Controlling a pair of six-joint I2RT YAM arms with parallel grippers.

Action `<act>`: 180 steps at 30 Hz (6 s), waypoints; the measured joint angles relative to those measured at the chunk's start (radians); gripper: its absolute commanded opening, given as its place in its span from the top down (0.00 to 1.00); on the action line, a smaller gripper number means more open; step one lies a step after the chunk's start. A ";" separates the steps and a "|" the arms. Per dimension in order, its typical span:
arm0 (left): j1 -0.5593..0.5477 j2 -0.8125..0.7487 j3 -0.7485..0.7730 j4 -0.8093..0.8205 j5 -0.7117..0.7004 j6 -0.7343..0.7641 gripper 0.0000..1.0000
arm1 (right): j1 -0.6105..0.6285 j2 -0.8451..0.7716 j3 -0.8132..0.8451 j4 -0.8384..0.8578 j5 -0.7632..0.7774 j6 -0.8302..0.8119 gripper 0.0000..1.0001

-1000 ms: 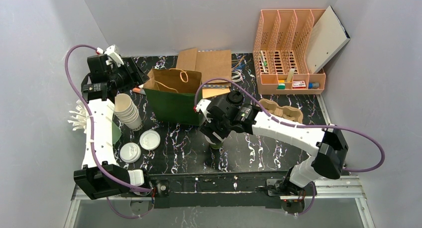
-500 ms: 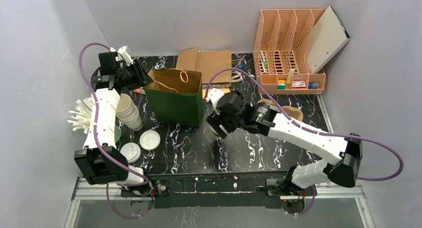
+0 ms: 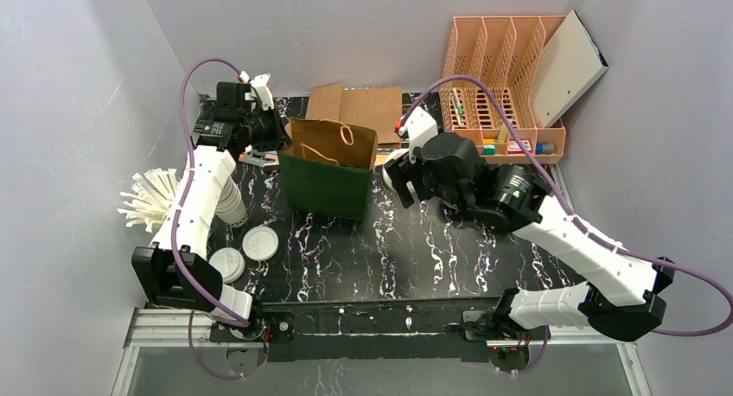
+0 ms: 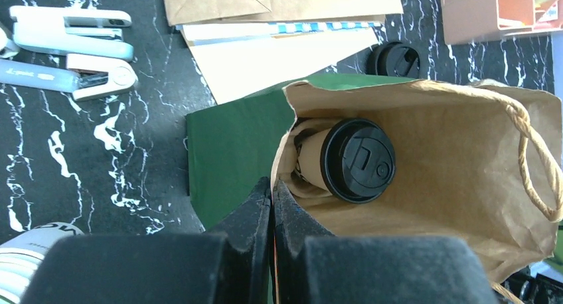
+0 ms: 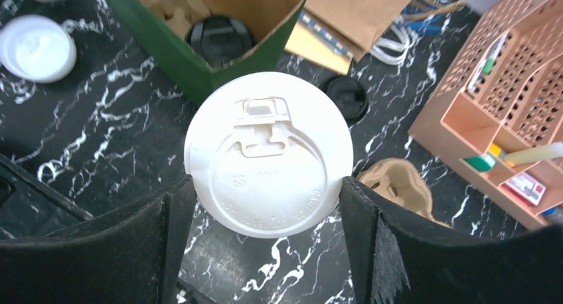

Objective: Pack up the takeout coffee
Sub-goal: Place the coffee cup on the cup tray.

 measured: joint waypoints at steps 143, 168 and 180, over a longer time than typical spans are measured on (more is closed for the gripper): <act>-0.343 -0.243 -0.135 -0.027 -0.113 -0.078 1.00 | 0.040 -0.094 0.185 0.353 -0.063 -0.331 0.44; -0.502 -0.238 -0.079 0.025 -0.180 -0.055 1.00 | 0.040 -0.065 0.169 0.304 -0.057 -0.290 0.45; -0.502 -0.167 -0.061 -0.033 -0.186 -0.132 1.00 | 0.040 0.039 0.406 0.072 -0.309 -0.185 0.48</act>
